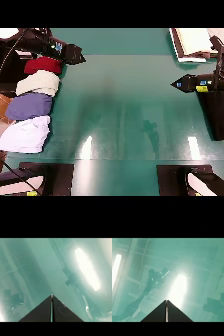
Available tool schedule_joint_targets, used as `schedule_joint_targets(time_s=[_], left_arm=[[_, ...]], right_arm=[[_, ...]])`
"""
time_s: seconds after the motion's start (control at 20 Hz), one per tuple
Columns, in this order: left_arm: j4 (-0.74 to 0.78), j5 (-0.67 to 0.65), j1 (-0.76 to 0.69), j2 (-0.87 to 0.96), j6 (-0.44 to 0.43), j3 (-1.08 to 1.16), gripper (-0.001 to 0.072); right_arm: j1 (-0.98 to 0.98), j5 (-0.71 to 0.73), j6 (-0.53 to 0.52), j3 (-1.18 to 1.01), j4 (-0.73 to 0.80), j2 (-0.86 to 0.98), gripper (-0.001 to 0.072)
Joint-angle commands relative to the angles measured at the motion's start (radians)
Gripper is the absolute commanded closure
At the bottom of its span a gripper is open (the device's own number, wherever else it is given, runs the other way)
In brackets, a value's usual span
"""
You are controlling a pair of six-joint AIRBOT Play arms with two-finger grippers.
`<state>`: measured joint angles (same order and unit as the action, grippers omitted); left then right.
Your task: Fold the shirts.
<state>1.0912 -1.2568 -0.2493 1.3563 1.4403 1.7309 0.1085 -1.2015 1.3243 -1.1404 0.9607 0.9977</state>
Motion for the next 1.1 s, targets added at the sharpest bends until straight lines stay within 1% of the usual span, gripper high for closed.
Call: schedule_joint_targets(time_s=[0.0, 0.65, 0.8, 0.85, 0.9, 0.95, 1.0, 1.05], left_arm=[[0.000, 0.001, 0.000, -0.001, 0.000, 0.000, 0.0677], [-0.001, 0.006, 0.000, -0.001, 0.000, 0.000, 0.0677], [0.030, 0.096, 0.001, 0.000, -0.027, 0.000, 0.0673], [0.077, 0.131, 0.001, 0.000, -0.069, 0.000, 0.0434], [0.151, 0.172, 0.000, 0.001, -0.080, 0.000, 0.0181], [0.254, 0.224, 0.001, 0.004, -0.075, 0.000, 0.0138], [0.371, 0.270, 0.001, 0.011, -0.040, 0.000, 0.0137], [0.504, 0.315, 0.005, 0.025, 0.027, 0.000, 0.0137]], right_arm=[[0.002, -0.002, 0.001, -0.001, -0.001, 0.002, 0.0695], [0.002, 0.001, 0.005, 0.000, 0.000, 0.002, 0.0695], [0.002, 0.009, 0.005, 0.000, -0.001, 0.002, 0.0695], [0.002, 0.011, 0.005, 0.000, -0.001, 0.002, 0.0695], [0.002, 0.016, 0.005, 0.000, 0.000, 0.002, 0.0695], [0.002, 0.022, 0.005, -0.001, -0.001, 0.002, 0.0696], [0.002, 0.024, 0.005, -0.001, 0.000, 0.002, 0.0695], [0.002, 0.024, 0.005, -0.001, 0.000, 0.002, 0.0695]])
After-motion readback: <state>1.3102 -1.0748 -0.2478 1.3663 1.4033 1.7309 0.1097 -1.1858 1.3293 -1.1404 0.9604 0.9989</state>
